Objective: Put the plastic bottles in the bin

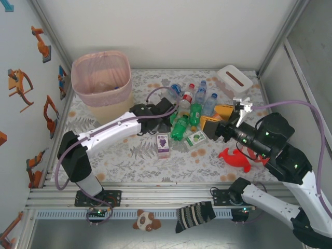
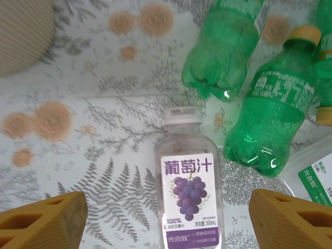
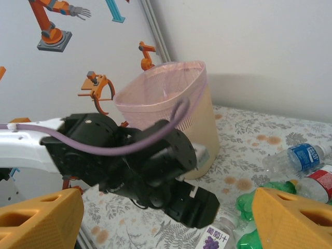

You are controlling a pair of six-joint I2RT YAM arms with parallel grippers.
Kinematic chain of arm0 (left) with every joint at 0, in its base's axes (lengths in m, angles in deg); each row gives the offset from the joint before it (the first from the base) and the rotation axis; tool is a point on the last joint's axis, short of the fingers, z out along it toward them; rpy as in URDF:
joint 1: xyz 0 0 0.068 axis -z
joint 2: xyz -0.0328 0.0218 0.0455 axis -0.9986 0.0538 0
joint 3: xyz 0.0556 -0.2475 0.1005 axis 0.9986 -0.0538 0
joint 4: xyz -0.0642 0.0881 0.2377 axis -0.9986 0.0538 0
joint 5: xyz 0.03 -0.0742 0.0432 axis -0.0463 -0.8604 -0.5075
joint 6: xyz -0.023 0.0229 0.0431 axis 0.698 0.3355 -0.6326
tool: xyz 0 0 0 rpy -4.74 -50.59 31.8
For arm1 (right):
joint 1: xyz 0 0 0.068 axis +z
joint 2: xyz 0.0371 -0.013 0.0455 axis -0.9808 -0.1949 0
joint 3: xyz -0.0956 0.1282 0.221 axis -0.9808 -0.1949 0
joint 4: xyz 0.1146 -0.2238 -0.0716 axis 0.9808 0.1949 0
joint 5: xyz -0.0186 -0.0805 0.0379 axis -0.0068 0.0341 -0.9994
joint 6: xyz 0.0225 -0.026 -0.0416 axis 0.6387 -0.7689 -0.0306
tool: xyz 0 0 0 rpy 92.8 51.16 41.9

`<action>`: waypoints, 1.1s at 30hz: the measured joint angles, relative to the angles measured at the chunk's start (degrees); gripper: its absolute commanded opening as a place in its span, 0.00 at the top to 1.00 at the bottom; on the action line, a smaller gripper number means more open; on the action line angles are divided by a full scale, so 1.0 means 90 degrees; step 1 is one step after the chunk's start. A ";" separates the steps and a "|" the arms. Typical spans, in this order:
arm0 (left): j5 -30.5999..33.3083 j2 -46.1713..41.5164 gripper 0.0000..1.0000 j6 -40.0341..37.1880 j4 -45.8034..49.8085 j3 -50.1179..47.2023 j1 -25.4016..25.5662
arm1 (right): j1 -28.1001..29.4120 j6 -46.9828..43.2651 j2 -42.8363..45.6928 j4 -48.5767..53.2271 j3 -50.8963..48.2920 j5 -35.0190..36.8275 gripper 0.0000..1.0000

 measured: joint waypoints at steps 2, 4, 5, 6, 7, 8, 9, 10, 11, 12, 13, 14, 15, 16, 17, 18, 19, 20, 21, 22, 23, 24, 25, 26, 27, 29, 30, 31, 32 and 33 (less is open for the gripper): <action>-0.0126 0.0170 0.17 0.0158 -0.0141 -0.0092 0.0058 | 0.0000 0.0000 -0.0024 0.0002 0.0000 -0.0002 0.16; -0.0267 0.0345 0.16 0.0284 -0.0279 -0.0175 0.0097 | 0.0000 0.0002 -0.0044 0.0000 0.0000 -0.0002 0.16; -0.0350 0.0427 0.16 0.0345 -0.0347 -0.0219 0.0117 | 0.0000 0.0007 -0.0053 0.0000 -0.0005 -0.0005 0.16; -0.0425 0.0505 0.16 0.0391 -0.0423 -0.0265 0.0126 | 0.0000 0.0022 -0.0053 0.0000 -0.0012 -0.0005 0.16; -0.0517 0.0590 0.16 0.0440 -0.0491 -0.0311 0.0131 | 0.0000 0.0032 -0.0053 -0.0002 -0.0024 -0.0005 0.16; -0.0605 0.0675 0.15 0.0483 -0.0571 -0.0359 0.0138 | 0.0000 0.0046 -0.0053 0.0002 -0.0029 -0.0005 0.16; -0.0680 0.0736 0.15 0.0510 -0.0622 -0.0396 0.0138 | 0.0000 0.0053 -0.0053 0.0002 -0.0036 -0.0002 0.16; -0.0753 0.0809 0.15 0.0542 -0.0670 -0.0437 0.0138 | 0.0000 0.0070 -0.0049 0.0002 -0.0041 -0.0002 0.16; -0.0823 0.0872 0.15 0.0563 -0.0729 -0.0478 0.0138 | 0.0000 0.0085 -0.0039 0.0000 -0.0053 -0.0002 0.16; -0.0865 0.0920 0.15 0.0585 -0.0770 -0.0510 0.0138 | 0.0000 0.0095 -0.0024 0.0000 -0.0068 -0.0002 0.16; -0.0918 0.0984 0.16 0.0617 -0.0814 -0.0556 0.0136 | 0.0000 0.0100 -0.0007 0.0002 -0.0090 -0.0002 0.16; -0.0954 0.1035 0.16 0.0641 -0.0850 -0.0605 0.0136 | 0.0000 0.0117 0.0012 0.0002 -0.0109 -0.0002 0.16; -0.0981 0.1073 0.16 0.0651 -0.0869 -0.0641 0.0136 | 0.0000 0.0117 0.0019 0.0005 -0.0117 0.0000 0.16; -0.0996 0.1112 0.16 0.0668 -0.0896 -0.0687 0.0136 | 0.0000 0.0119 0.0027 0.0005 -0.0119 -0.0002 0.16; -0.1015 0.1139 0.17 0.0675 -0.0916 -0.0736 0.0136 | 0.0000 0.0119 0.0027 0.0005 -0.0119 -0.0002 0.16; -0.1032 0.1151 0.18 0.0687 -0.0937 -0.0782 0.0136 | 0.0000 0.0119 0.0027 0.0005 -0.0119 -0.0002 0.16; -0.1039 0.1154 0.19 0.0695 -0.0954 -0.0823 0.0136 | 0.0000 0.0119 0.0027 0.0005 -0.0119 -0.0002 0.16; -0.1059 0.1154 0.19 0.0707 -0.0959 -0.0843 0.0136 | 0.0000 0.0119 0.0027 0.0005 -0.0119 -0.0002 0.16; -0.1076 0.1156 0.19 0.0714 -0.0976 -0.0850 0.0136 | 0.0000 0.0119 0.0027 0.0005 -0.0119 -0.0002 0.16; -0.1083 0.1158 0.20 0.0714 -0.0996 -0.0852 0.0136 | 0.0000 0.0119 0.0027 0.0005 -0.0119 -0.0002 0.16; -0.1095 0.1163 0.20 0.0714 -0.1018 -0.0852 0.0136 | 0.0000 0.0119 0.0027 0.0002 -0.0119 -0.0002 0.16; -0.1105 0.1171 0.20 0.0714 -0.1042 -0.0852 0.0136 | 0.0000 0.0119 0.0027 0.0002 -0.0119 -0.0002 0.16; -0.1110 0.1185 0.20 0.0714 -0.1064 -0.0852 0.0136 | 0.0000 0.0119 0.0027 0.0002 -0.0121 -0.0002 0.16; -0.1124 0.1200 0.21 0.0714 -0.1088 -0.0855 0.0136 | 0.0000 0.0119 0.0027 0.0005 -0.0121 -0.0002 0.16; -0.1127 0.1219 0.22 0.0712 -0.1107 -0.0860 0.0136 | 0.0000 0.0119 0.0027 0.0002 -0.0124 -0.0002 0.16; -0.1149 0.1270 0.23 0.0712 -0.1129 -0.0862 0.0136 | 0.0000 0.0119 0.0027 0.0002 -0.0126 -0.0002 0.16; -0.1156 0.1299 0.23 0.0712 -0.1144 -0.0862 0.0136 | 0.0000 0.0121 0.0027 0.0002 -0.0131 -0.0002 0.16; -0.1173 0.1338 0.24 0.0709 -0.1156 -0.0862 0.0136 | 0.0000 0.0121 0.0027 0.0002 -0.0134 -0.0002 0.16; -0.1175 0.1372 0.24 0.0709 -0.1163 -0.0862 0.0136 | 0.0000 0.0121 0.0027 0.0002 -0.0136 -0.0002 0.16; -0.1180 0.1406 0.25 0.0709 -0.1171 -0.0862 0.0136 | 0.0000 0.0121 0.0027 0.0002 -0.0138 0.0000 0.16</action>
